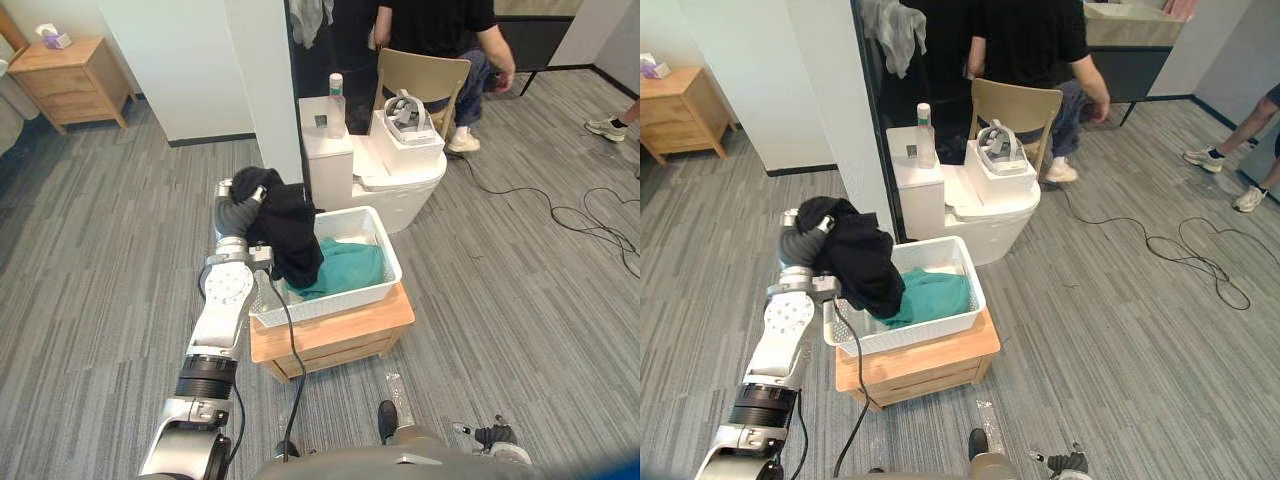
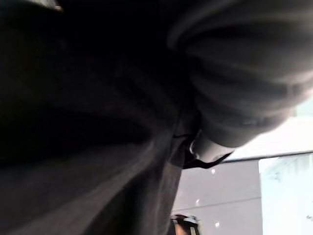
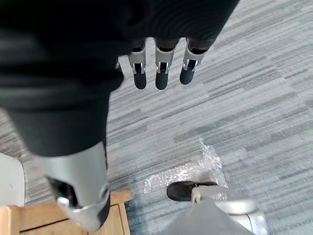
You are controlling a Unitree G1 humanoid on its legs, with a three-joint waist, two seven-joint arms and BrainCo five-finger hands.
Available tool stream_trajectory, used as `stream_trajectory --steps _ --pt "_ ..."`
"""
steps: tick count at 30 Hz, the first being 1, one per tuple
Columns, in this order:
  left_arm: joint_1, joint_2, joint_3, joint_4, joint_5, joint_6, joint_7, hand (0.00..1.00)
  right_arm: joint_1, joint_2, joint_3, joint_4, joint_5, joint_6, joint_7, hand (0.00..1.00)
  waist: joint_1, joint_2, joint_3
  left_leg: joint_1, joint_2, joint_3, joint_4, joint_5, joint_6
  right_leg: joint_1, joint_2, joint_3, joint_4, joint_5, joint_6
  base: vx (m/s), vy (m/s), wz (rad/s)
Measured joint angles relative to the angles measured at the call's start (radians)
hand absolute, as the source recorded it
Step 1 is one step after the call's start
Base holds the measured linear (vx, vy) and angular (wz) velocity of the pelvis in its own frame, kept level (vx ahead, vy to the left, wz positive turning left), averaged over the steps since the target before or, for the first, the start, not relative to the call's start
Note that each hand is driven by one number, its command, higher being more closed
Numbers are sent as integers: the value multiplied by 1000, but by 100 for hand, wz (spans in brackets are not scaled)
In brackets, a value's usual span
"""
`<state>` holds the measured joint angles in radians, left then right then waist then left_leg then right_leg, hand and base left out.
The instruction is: Tidy the bed and pick cloth on bed and put in laundry
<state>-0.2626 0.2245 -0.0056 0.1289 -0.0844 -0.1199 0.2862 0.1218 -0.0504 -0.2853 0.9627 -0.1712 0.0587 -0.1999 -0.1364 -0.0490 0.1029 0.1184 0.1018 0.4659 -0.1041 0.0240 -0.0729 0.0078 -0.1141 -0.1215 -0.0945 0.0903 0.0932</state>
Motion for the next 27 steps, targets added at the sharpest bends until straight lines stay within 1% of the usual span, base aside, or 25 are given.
stream_trajectory --steps 1,3,5,8,10,12,14,16,17,18,21,22,23,27 --pt "0 0 -1 9 1 1 0 100 0 4 1 0 0 0 0 0 -4 1 0 1 0 5 0 -2 0 0 -1 1 0 -1 0 11 7 -7" --pt "0 0 -9 37 40 8 -1 100 1 10 3 0 2 0 0 0 -11 7 0 4 -2 20 0 -9 -1 -2 -2 9 0 -1 1 20 8 -12" --pt "1 -5 -40 67 51 24 -7 100 2 12 14 -2 10 0 0 0 -16 18 0 4 -3 25 0 -16 -2 -8 -2 14 0 4 4 35 2 -12" --pt "6 -15 -43 100 78 33 -16 100 -2 13 19 -7 33 -1 0 0 -19 32 1 4 -3 47 1 -17 0 -20 1 33 0 4 4 47 -3 -21" --pt "7 -18 -42 128 108 47 -19 100 -3 14 19 -8 43 -1 -1 0 -36 45 9 4 -1 60 1 -24 -3 -26 4 42 0 4 4 54 -12 -16" --pt "7 -18 -39 145 136 59 -18 100 -3 14 18 -14 44 -1 -1 0 -37 54 14 4 -1 75 4 -27 -6 -36 7 56 0 4 5 51 -21 -22" --pt "6 -18 -38 177 157 69 -18 100 -2 14 18 -19 52 -2 -2 0 -47 60 18 6 -1 79 6 -27 -6 -36 8 56 0 4 5 25 -29 -10" --pt "-1 -17 -26 224 194 76 -17 100 -2 13 18 -30 70 -5 -3 0 -65 70 26 4 0 80 6 -28 -7 -39 7 55 0 5 5 -19 -42 -3" --pt "-5 -15 -25 243 197 78 -16 100 -1 13 16 -33 71 -9 -4 0 -66 74 30 3 0 83 6 -28 -8 -41 7 56 0 5 4 -44 -34 -3" --pt "-13 -14 -25 262 201 85 -14 0 -1 11 14 -34 71 -10 -5 0 -67 77 33 0 0 87 6 -29 -9 -45 7 56 0 5 4 -66 -40 -5" --pt "-29 -14 -19 300 237 95 3 0 -1 10 7 -38 79 -10 -10 0 -67 87 40 -24 2 95 6 -29 -9 -71 10 60 0 7 3 -79 -52 -5" --pt "-29 -14 -15 320 238 95 3 0 -1 11 -3 -41 83 -11 -12 0 -67 91 51 -23 4 100 6 -29 -9 -73 12 64 0 8 2 -98 -89 -11" --pt "-27 -15 -4 351 264 106 0 0 0 12 -6 -41 90 -11 -15 0 -67 96 58 -21 6 105 5 -29 -10 -73 16 67 0 7 2 -61 -63 -12" --pt "-25 -21 51 417 335 137 0 0 -1 14 -17 -41 101 -11 -22 0 -66 99 66 -12 13 118 4 -33 -15 -72 26 80 0 5 -1 -20 -51 -12"
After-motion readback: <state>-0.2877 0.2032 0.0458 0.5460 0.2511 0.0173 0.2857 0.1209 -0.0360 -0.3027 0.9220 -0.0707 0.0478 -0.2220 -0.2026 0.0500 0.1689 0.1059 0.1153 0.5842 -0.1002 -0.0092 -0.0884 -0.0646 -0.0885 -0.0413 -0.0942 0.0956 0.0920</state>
